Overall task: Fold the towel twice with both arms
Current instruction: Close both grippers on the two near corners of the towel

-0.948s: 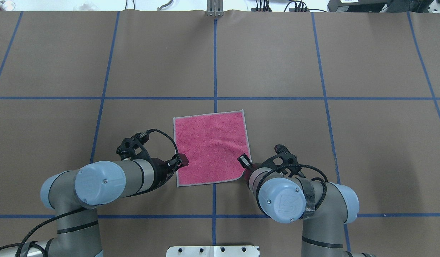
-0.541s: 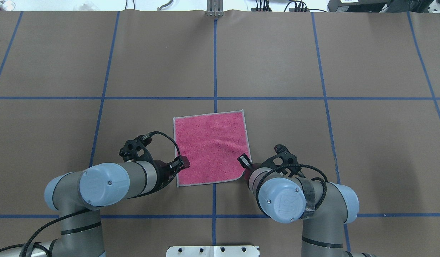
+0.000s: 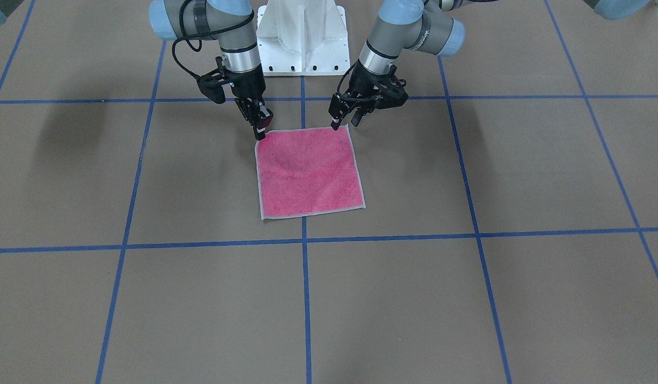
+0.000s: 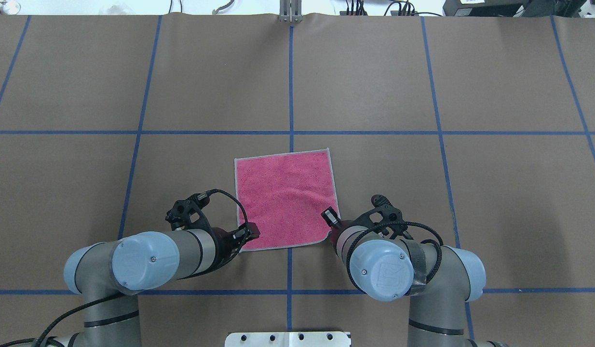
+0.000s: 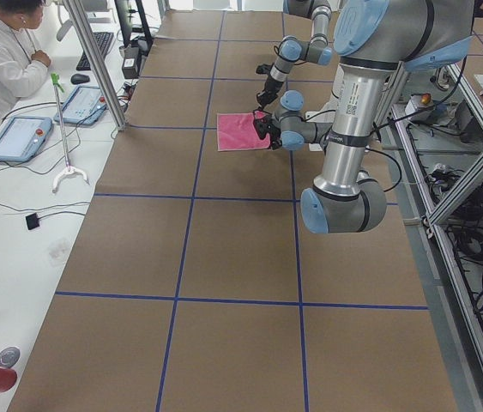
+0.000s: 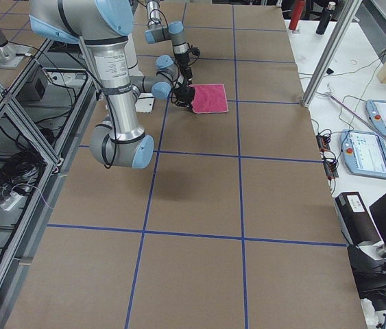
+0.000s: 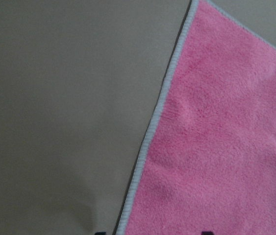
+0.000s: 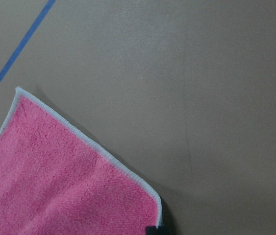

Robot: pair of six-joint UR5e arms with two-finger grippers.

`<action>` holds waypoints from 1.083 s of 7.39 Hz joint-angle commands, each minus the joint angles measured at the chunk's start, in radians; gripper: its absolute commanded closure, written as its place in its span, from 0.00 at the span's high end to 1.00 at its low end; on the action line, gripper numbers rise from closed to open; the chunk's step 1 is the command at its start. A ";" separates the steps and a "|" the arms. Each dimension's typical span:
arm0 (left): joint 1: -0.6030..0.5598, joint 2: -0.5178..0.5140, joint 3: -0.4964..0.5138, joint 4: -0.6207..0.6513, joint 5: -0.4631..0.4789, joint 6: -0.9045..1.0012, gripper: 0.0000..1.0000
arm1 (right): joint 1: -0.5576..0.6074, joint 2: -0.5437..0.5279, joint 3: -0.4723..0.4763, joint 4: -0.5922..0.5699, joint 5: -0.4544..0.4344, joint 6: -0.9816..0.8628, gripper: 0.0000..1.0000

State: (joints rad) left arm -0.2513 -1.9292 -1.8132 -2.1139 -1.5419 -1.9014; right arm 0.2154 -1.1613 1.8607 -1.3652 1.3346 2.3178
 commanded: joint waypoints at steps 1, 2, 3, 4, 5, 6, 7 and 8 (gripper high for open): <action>0.012 -0.005 0.012 0.000 0.023 0.001 0.71 | -0.001 0.000 0.000 0.000 0.000 0.000 0.00; 0.012 -0.005 0.015 0.000 0.026 -0.001 0.71 | 0.001 0.000 0.000 0.000 0.000 0.000 0.00; 0.012 -0.007 0.017 0.000 0.026 -0.001 0.67 | -0.001 0.000 0.000 0.001 0.000 0.000 0.00; 0.012 -0.007 0.017 0.000 0.026 -0.001 0.65 | -0.001 -0.001 0.000 0.000 0.000 0.000 0.00; 0.012 -0.010 0.018 0.000 0.026 -0.001 0.65 | -0.001 -0.002 0.000 0.001 0.000 0.000 0.00; 0.012 -0.010 0.017 -0.001 0.026 -0.001 0.65 | 0.001 -0.002 0.002 0.000 0.000 0.000 0.00; 0.014 -0.010 0.018 0.000 0.026 -0.001 0.65 | -0.001 -0.002 0.002 0.001 0.000 0.000 0.00; 0.014 -0.010 0.018 0.000 0.026 -0.001 0.65 | 0.001 -0.002 0.002 0.000 0.000 0.000 0.00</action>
State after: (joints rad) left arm -0.2383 -1.9387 -1.7952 -2.1142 -1.5156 -1.9021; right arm 0.2155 -1.1627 1.8620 -1.3645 1.3346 2.3178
